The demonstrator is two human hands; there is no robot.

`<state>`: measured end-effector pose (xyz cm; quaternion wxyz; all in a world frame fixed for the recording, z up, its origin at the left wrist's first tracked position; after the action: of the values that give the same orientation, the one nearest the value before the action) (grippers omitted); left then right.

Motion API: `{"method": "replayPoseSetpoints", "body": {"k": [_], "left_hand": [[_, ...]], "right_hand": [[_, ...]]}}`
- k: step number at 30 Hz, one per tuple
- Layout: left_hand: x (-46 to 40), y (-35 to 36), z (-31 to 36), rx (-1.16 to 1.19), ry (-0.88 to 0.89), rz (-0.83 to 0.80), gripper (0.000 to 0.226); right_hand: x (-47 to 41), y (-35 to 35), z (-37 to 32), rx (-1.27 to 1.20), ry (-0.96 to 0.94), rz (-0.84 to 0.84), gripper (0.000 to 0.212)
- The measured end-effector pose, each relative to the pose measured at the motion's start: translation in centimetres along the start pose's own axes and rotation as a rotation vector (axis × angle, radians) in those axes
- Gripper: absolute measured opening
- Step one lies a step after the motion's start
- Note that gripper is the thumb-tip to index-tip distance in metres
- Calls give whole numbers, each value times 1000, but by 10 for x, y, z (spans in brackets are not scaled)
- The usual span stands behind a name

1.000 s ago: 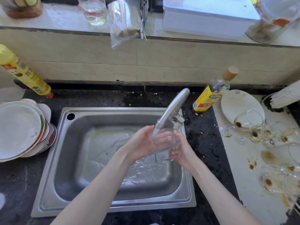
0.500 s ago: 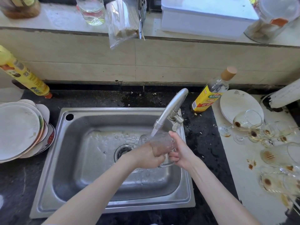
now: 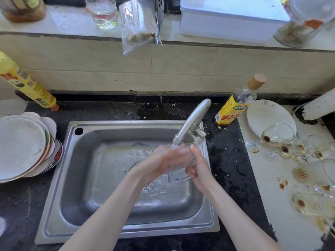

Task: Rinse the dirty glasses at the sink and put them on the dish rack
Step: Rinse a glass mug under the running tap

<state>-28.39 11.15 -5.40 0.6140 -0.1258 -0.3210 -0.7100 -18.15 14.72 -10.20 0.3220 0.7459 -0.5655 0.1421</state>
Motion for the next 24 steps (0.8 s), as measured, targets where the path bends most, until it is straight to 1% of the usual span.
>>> {"method": "replayPoseSetpoints", "body": {"k": [1, 3, 4, 5, 6, 7, 8, 10, 12, 13, 14, 15, 16, 18, 19, 20, 22, 24], "left_hand": [[2, 2, 2, -259, 70, -30, 31], [4, 15, 5, -866, 199, -161, 38], [6, 18, 6, -1098, 235, -202, 41], [5, 16, 5, -1256, 229, -200, 42], [5, 14, 6, -1354, 208, -156, 41], [5, 12, 10, -1417, 225, -82, 39], [6, 12, 12, -1447, 270, 4, 38], [15, 15, 21, -1416, 404, 151, 37], [26, 14, 27, -1350, 569, 207, 36], [31, 12, 28, -1356, 665, 234, 35], [36, 8, 30, -1377, 777, 312, 36], [39, 3, 28, -1396, 845, 392, 37], [42, -2, 26, -1387, 861, 459, 37], [44, -13, 22, -1279, 819, 530, 35], [45, -17, 20, -1178, 773, 530, 39], [45, -21, 18, -1057, 724, 510, 47], [40, -24, 11, -863, 606, 412, 72], [32, -25, 4, -781, 486, 339, 96]], "right_hand": [[-1, -2, 2, -31, 63, 24, 39], [-1, -5, 8, -148, 202, 60, 40], [0, -6, 13, -207, 265, 68, 41], [1, -7, 18, -252, 326, 71, 43], [3, -8, 22, -281, 377, 73, 43], [4, -9, 27, -303, 421, 74, 44], [4, -12, 32, -326, 459, 81, 44], [3, -17, 41, -376, 517, 95, 45], [4, -19, 48, -400, 554, 103, 45], [4, -19, 51, -407, 565, 103, 45], [5, -18, 54, -415, 573, 105, 44], [6, -17, 57, -423, 582, 112, 43], [8, -16, 58, -429, 589, 123, 42], [13, -11, 58, -424, 603, 138, 39], [16, -8, 57, -408, 606, 147, 38], [19, -7, 55, -387, 608, 152, 38], [22, 0, 52, -364, 608, 118, 41], [23, 8, 49, -334, 601, 59, 45]]}}
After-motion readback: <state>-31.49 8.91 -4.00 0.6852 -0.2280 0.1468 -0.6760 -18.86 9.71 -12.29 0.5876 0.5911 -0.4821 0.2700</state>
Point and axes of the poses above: each hand's wrist, its own x-axis away from the middle knuckle, its own y-axis out of the palm, z = x × y, the point moved 8 cm from there along -x, towards the middle knuckle, and after that the axes turned 6 degrees about -x, right-handed, at the moved point
